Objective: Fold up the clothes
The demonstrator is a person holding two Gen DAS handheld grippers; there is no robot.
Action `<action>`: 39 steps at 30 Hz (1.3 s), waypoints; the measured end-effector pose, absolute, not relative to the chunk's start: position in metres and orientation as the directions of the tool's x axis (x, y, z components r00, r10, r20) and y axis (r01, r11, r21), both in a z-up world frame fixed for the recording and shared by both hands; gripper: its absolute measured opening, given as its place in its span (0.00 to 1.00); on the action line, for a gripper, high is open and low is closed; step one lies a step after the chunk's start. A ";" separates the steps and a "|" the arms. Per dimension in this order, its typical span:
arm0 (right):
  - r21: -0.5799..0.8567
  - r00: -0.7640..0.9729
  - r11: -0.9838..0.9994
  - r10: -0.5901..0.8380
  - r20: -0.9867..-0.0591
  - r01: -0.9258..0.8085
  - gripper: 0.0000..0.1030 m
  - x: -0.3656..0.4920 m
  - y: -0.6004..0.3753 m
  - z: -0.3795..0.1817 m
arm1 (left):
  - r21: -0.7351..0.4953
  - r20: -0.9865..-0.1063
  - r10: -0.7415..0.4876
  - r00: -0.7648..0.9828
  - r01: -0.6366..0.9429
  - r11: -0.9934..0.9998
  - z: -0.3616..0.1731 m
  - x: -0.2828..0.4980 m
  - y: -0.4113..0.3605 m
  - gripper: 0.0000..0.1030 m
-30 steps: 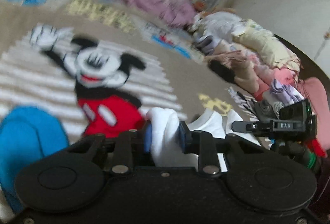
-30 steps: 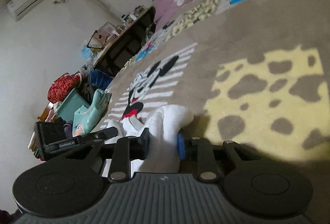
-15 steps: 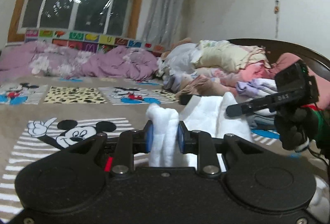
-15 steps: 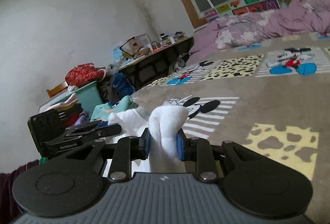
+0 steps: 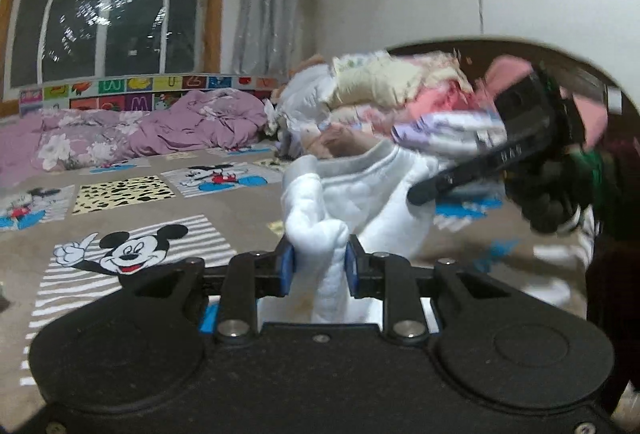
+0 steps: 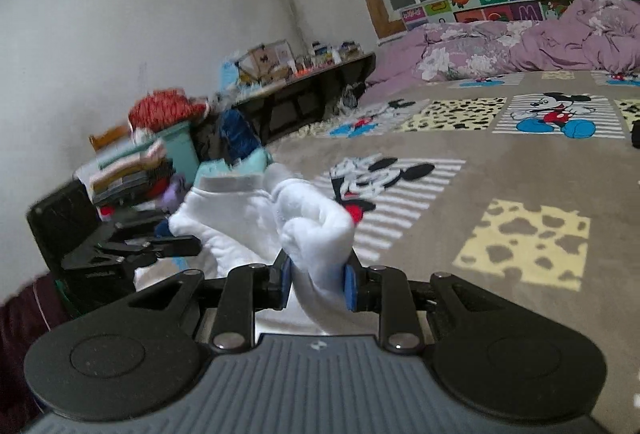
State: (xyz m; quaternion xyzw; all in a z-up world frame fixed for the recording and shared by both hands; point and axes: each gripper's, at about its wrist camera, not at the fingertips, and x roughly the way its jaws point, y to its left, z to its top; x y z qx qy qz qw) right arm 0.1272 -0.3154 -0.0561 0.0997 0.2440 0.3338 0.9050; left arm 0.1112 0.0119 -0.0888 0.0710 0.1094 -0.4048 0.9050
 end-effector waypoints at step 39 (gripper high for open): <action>-0.077 0.703 0.848 0.380 -0.601 -0.524 0.42 0.046 -0.231 -0.096 | 0.634 -0.566 -0.428 0.705 0.703 0.322 -0.149 -0.008 -0.046 0.31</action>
